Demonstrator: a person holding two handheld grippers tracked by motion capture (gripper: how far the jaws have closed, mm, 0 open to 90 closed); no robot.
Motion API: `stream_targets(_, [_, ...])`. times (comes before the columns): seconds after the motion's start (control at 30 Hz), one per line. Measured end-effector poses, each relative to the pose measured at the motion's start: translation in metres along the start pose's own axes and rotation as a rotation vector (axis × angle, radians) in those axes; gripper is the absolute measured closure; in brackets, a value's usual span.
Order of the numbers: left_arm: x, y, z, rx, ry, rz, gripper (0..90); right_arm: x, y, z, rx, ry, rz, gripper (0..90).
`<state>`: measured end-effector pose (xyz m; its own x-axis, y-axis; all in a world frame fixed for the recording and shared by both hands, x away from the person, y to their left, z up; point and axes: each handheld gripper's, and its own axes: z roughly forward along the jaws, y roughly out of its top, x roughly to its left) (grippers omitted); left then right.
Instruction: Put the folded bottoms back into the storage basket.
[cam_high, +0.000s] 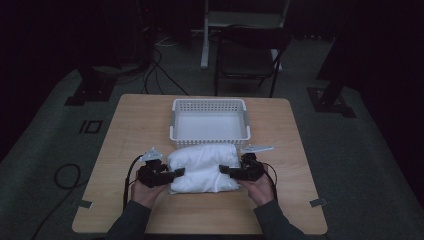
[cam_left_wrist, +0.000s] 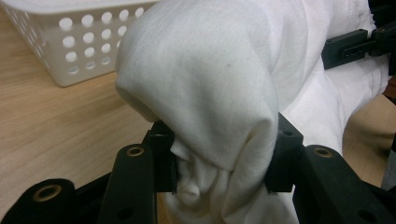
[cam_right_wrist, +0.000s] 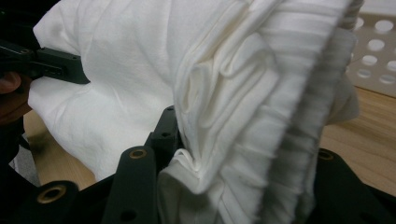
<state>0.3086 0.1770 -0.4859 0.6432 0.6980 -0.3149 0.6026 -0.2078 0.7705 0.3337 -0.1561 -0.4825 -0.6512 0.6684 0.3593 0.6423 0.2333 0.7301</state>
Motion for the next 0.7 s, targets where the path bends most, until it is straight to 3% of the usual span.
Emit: stream_targets(0.7, [-0.005, 0.016, -0.005, -0.019, -0.003, 0.025, 55.9, 0.003, 0.010, -0.012, -0.027, -0.012, -0.007, 56.2])
